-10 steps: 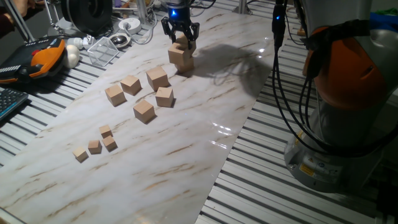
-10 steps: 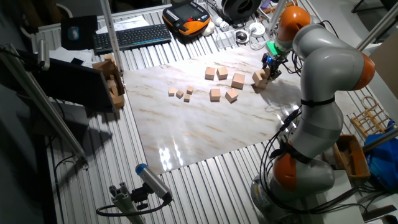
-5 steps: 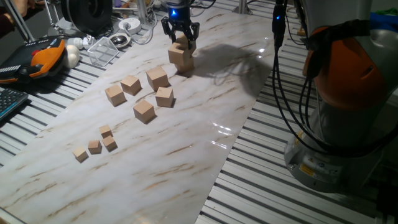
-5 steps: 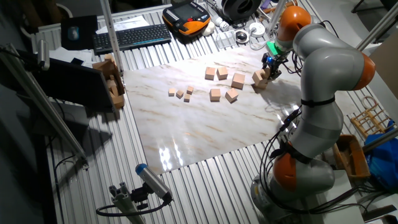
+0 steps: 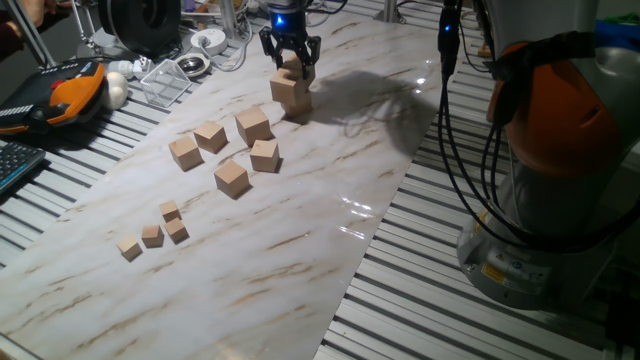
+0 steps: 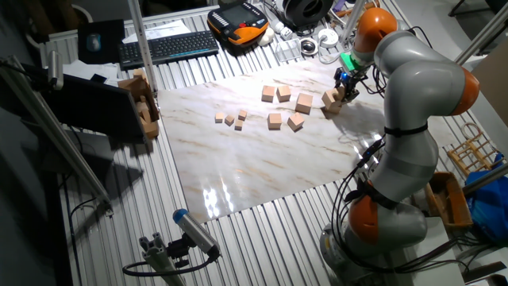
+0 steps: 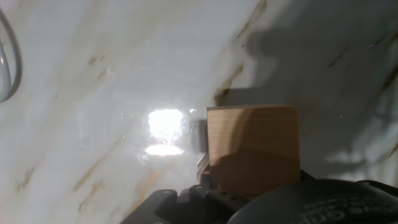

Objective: Stack the blocks into a cross shape

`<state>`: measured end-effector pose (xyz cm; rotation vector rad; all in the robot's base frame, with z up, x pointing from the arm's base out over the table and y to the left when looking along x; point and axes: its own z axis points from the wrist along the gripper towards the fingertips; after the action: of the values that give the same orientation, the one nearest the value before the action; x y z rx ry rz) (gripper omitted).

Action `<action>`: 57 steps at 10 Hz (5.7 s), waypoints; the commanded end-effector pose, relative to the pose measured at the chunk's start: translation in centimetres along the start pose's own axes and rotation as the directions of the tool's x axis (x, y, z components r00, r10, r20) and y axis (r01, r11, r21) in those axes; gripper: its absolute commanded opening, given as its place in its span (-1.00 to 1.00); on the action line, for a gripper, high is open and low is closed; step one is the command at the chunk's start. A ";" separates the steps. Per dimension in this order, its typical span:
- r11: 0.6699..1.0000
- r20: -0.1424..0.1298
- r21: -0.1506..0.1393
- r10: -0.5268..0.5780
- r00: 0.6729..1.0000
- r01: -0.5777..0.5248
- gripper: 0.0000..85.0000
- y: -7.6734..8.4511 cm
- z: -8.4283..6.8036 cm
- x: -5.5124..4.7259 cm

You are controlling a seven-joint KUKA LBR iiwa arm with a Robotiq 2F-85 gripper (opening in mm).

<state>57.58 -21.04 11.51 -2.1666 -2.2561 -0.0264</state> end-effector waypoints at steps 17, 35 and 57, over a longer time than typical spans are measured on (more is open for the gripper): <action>1.000 -0.001 0.000 0.003 1.000 -0.003 0.20 0.0 0.0 0.3; 1.000 0.014 0.010 0.008 1.000 -0.008 0.60 0.0 -1.7 0.5; 0.939 0.060 -0.080 -0.331 0.942 0.335 0.20 1.4 -3.2 10.2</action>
<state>58.56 -10.84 14.88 -1.8906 -2.6141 -0.0801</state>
